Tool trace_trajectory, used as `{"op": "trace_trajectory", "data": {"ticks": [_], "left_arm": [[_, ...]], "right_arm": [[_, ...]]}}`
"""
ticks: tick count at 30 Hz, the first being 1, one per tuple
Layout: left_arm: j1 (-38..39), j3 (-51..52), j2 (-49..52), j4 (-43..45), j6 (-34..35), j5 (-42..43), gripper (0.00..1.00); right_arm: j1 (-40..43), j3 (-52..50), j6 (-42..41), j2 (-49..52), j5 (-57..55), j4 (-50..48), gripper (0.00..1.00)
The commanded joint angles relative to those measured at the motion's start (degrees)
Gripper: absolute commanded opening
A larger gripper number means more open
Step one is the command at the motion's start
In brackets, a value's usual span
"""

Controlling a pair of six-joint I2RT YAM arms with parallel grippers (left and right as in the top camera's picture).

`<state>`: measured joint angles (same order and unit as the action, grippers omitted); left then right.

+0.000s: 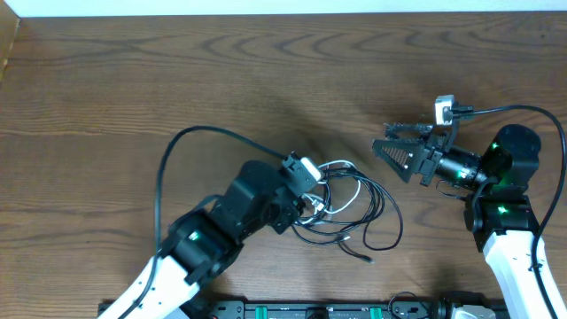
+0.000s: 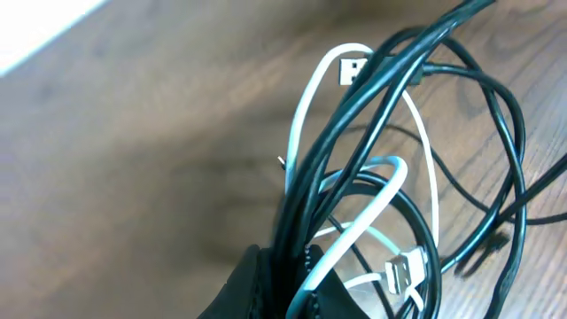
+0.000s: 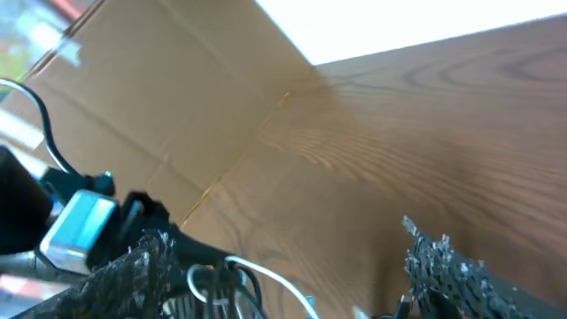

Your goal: Untangle cables

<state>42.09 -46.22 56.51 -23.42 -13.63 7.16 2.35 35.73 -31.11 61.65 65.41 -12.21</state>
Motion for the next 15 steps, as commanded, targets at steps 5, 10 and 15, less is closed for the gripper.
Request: {"op": "trace_trajectory", "data": {"ticks": [5,10,15], "left_arm": [[-0.2,-0.3,-1.9,2.7,-9.3,-0.3,0.07],[-0.2,-0.3,-1.5,7.9,-12.3,-0.2,0.07],[-0.2,-0.3,-1.6,10.9,-12.6,2.6,0.08]], "right_arm": [[-2.1,0.2,1.7,-0.5,7.4,-4.4,0.84],[-6.8,0.2,4.4,-0.5,7.8,-4.3,0.84],[-10.8,0.2,6.6,-0.5,5.7,-4.0,0.84]]}}
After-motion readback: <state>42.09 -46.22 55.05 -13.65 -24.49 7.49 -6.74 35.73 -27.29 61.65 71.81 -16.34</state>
